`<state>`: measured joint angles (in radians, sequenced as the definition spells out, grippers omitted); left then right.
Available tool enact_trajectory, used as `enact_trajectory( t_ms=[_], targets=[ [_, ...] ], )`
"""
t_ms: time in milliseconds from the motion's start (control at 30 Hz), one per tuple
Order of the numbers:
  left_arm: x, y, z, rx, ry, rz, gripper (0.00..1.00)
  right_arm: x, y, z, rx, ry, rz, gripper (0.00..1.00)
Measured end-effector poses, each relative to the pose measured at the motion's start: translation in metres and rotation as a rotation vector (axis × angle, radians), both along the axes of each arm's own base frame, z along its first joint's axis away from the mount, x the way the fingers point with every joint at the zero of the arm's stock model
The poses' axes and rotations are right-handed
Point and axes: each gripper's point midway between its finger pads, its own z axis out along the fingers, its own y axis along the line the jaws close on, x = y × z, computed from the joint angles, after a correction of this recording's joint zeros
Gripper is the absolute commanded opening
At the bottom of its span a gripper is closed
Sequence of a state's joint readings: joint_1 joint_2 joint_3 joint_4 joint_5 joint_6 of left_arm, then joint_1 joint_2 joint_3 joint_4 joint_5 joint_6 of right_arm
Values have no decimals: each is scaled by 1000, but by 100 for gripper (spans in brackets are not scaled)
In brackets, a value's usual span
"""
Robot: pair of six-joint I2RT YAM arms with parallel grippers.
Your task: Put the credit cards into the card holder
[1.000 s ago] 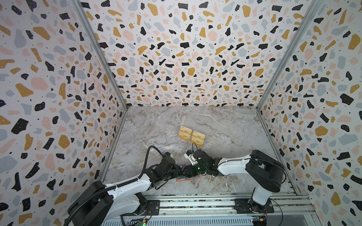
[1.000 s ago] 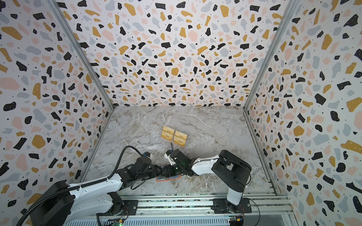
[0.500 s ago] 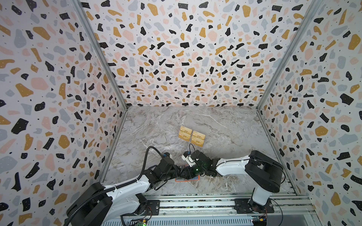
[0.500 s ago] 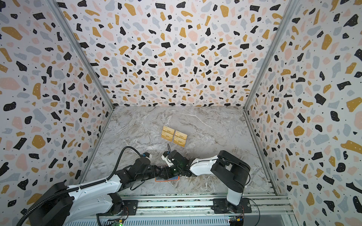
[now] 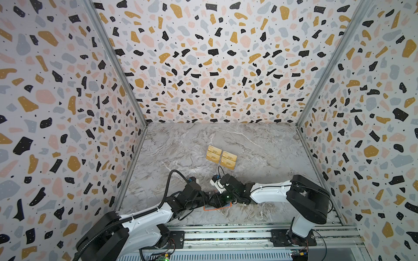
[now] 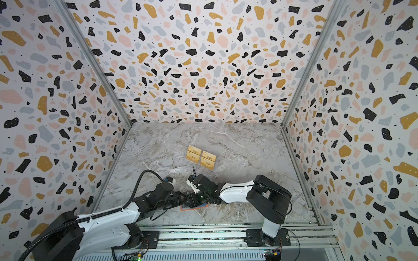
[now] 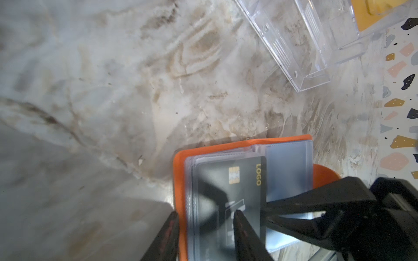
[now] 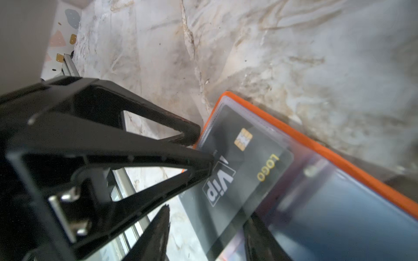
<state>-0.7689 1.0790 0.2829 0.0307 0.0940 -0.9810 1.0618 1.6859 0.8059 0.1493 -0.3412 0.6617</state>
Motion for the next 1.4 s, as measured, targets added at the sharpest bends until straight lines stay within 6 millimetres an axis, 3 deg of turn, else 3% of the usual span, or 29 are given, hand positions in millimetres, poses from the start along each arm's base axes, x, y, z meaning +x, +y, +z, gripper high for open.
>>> enact_trajectory(
  t_ms=[267, 433, 567, 700, 867, 967, 1100, 1267, 1400],
  targets=[
    [1, -2, 2, 15, 8, -9, 43, 2, -8, 9, -15, -26, -22, 58],
    [9, -3, 17, 50, -12, -16, 46, 7, -18, 20, -30, -63, -34, 58],
    [18, 0, 38, 113, -52, -23, 46, 20, -33, 44, 8, -103, -68, 55],
    [23, 6, 58, 160, -89, -29, 45, 47, -59, 75, 77, -143, -140, 47],
    [19, 15, 66, 204, -90, -38, 41, 64, -78, 97, 123, -174, -182, 34],
    [15, 13, 64, 201, -75, -49, 40, 60, -80, 93, 124, -157, -167, 27],
    [8, -9, 63, 149, -60, -84, 39, 46, -77, 72, 134, -98, -140, 20],
    [3, -45, 51, 82, -32, -124, 38, 28, -66, 31, 93, -2, -105, 19],
    [1, -59, 37, 56, -1, -128, 38, 20, -59, 16, 66, 18, -84, 19]
  ],
)
